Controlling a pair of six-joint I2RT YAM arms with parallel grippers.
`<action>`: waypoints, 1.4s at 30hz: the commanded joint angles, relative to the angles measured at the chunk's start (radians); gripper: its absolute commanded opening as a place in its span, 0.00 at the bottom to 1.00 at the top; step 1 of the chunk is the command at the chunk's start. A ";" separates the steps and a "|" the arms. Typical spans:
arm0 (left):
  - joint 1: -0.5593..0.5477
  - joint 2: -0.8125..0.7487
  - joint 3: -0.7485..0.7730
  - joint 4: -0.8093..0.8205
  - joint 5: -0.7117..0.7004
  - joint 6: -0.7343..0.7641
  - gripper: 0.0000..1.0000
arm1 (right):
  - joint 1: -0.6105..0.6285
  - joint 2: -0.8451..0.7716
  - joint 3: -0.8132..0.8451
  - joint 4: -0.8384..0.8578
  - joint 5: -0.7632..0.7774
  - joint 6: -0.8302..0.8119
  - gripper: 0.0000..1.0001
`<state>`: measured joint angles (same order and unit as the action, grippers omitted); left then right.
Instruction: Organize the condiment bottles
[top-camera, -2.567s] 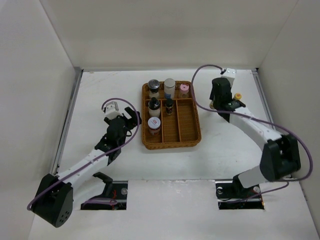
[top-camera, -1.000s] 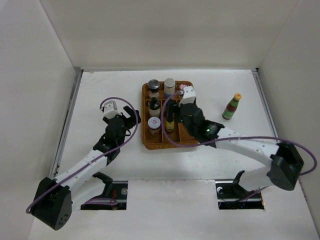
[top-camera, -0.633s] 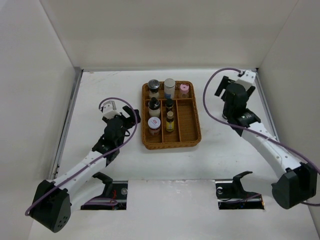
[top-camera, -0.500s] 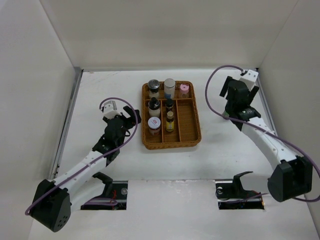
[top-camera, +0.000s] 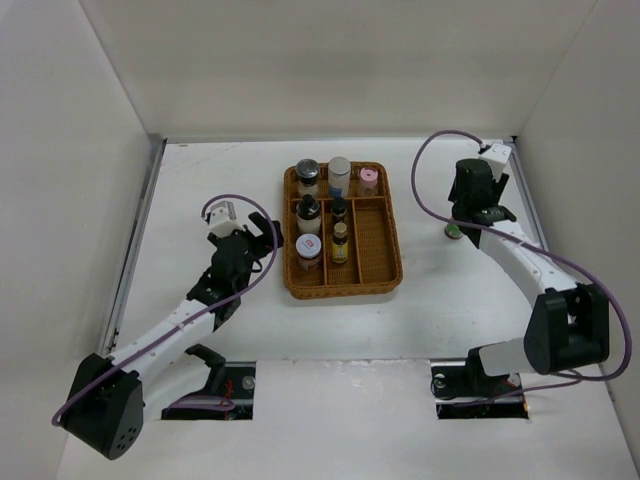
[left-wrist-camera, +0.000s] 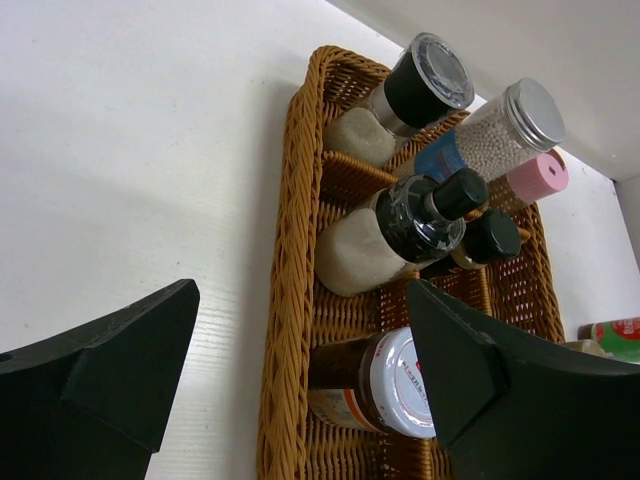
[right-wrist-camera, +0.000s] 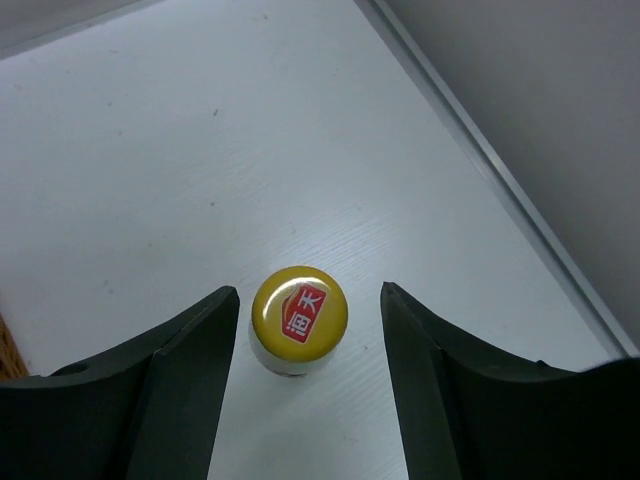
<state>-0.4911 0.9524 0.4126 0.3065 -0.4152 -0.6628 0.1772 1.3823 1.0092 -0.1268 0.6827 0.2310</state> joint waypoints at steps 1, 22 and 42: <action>0.004 0.003 0.003 0.052 0.006 -0.004 0.84 | -0.009 0.018 0.045 0.027 -0.041 0.011 0.63; 0.006 -0.017 0.011 0.045 0.006 -0.004 0.84 | 0.147 -0.193 0.052 0.154 0.022 -0.073 0.26; 0.070 -0.001 0.061 0.003 -0.011 -0.018 0.87 | 0.466 0.104 0.223 0.338 -0.140 -0.055 0.28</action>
<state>-0.4339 0.9501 0.4278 0.2989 -0.4164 -0.6678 0.6384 1.4876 1.1549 0.0296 0.5426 0.1646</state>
